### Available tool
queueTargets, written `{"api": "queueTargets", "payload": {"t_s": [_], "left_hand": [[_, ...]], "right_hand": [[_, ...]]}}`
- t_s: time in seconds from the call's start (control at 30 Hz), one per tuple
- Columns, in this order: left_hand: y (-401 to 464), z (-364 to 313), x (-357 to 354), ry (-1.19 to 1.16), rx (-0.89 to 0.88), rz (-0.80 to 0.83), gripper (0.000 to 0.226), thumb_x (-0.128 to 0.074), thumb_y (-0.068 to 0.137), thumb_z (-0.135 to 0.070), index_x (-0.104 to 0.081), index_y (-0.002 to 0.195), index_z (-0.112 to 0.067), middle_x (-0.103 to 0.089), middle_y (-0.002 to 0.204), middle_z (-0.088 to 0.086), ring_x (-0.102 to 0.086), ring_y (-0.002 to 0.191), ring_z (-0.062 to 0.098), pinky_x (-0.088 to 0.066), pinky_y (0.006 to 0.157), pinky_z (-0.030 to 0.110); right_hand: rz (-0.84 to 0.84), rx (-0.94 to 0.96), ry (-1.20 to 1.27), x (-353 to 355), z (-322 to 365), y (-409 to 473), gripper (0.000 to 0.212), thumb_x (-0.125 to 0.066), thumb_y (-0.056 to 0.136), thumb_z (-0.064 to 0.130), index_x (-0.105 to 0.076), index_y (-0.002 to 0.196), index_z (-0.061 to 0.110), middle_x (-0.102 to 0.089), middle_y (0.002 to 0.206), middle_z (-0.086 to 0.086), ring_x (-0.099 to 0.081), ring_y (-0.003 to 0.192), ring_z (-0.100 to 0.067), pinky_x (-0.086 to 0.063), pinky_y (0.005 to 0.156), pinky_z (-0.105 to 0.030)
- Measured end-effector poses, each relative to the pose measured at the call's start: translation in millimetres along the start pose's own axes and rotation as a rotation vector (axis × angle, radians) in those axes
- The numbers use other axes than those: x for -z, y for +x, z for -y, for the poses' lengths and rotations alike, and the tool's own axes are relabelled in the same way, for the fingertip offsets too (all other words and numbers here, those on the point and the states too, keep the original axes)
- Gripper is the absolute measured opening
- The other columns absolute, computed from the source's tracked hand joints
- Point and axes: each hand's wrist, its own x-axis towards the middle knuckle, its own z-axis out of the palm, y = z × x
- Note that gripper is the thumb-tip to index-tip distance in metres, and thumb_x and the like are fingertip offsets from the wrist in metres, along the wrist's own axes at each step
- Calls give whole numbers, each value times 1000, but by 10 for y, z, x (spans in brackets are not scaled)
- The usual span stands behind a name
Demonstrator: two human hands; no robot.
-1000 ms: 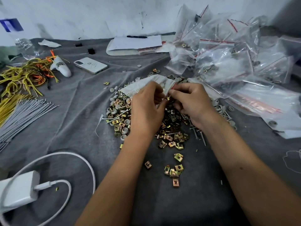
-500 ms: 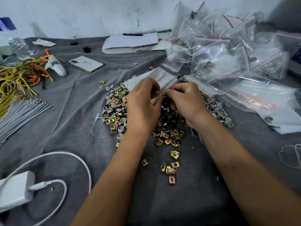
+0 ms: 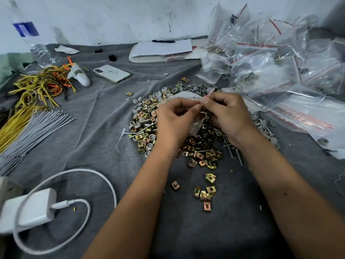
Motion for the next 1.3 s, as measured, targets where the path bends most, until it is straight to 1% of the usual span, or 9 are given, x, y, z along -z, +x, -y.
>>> {"api": "queueTargets", "payload": {"t_s": [0.13, 0.27, 0.4, 0.63, 0.83, 0.97, 1.1, 1.2, 1.3], "left_hand": [[-13, -19, 46, -42, 92, 30, 7, -73, 92, 1, -74, 85, 0, -73, 93, 30, -71, 86, 43, -59, 86, 56], [-4, -11, 80, 236, -118, 42, 14, -72, 95, -5, -75, 83, 1, -74, 76, 14, -68, 68, 26, -56, 67, 42], [3, -12, 87, 297, -154, 6, 21, -67, 99, -7, -71, 79, -2, -71, 71, 15, -70, 66, 31, -59, 61, 43], [-8, -2, 69, 389, -195, 45, 13, -68, 99, -9, -74, 89, -5, -75, 80, 5, -73, 73, 17, -62, 73, 45], [4, -13, 77, 394, -138, 106, 10, -70, 96, -4, -75, 88, 0, -75, 82, 12, -73, 80, 29, -59, 77, 51], [-38, -34, 41, 447, -193, 33, 16, -70, 94, -9, -69, 79, -5, -69, 71, 6, -66, 67, 21, -55, 66, 47], [-22, -52, 95, 598, -309, -100, 15, -72, 88, -12, -65, 75, -8, -65, 66, 1, -61, 59, 18, -53, 58, 43], [-1, -63, 182, 706, -430, -301, 12, -71, 85, -4, -63, 76, -5, -64, 69, 4, -58, 60, 21, -50, 56, 35], [-37, -94, 111, 757, -556, -375, 15, -72, 82, -1, -59, 74, -5, -59, 67, 6, -48, 58, 17, -30, 53, 20]], "right_hand": [[76, 45, -4, 17, 27, -10, 30, -58, 103, 11, -64, 74, 13, -48, 47, 19, -43, 40, 3, -32, 44, -6], [88, 108, -90, 33, 37, -17, 27, -59, 101, 17, -63, 75, 13, -48, 48, 19, -43, 43, 0, -32, 48, -8], [88, 134, -128, 32, 47, -20, 24, -62, 99, 18, -66, 79, 7, -51, 50, 19, -46, 44, 1, -33, 48, -7], [72, 87, -118, -4, 39, -50, 34, -65, 99, 41, -68, 74, 18, -55, 50, 13, -47, 43, -1, -36, 46, -12], [55, 55, -167, 45, -1, -8, 32, -65, 100, 25, -67, 73, 10, -48, 48, 14, -42, 44, -1, -32, 47, -13], [136, 90, -161, 80, 35, -21, 31, -65, 100, 22, -65, 70, 21, -48, 48, 15, -39, 42, -1, -31, 45, -12], [163, 163, -268, 160, 56, -35, 28, -69, 96, 16, -67, 69, 14, -55, 52, 14, -44, 46, 1, -34, 48, -11], [-4, 212, -453, 202, 21, -23, 28, -75, 82, 7, -59, 59, 10, -56, 52, 4, -49, 47, 0, -38, 51, -16], [-167, 239, -533, 137, 27, -24, 29, -67, 75, 4, -45, 60, 17, -46, 54, 6, -47, 48, -3, -35, 50, -16]]}}
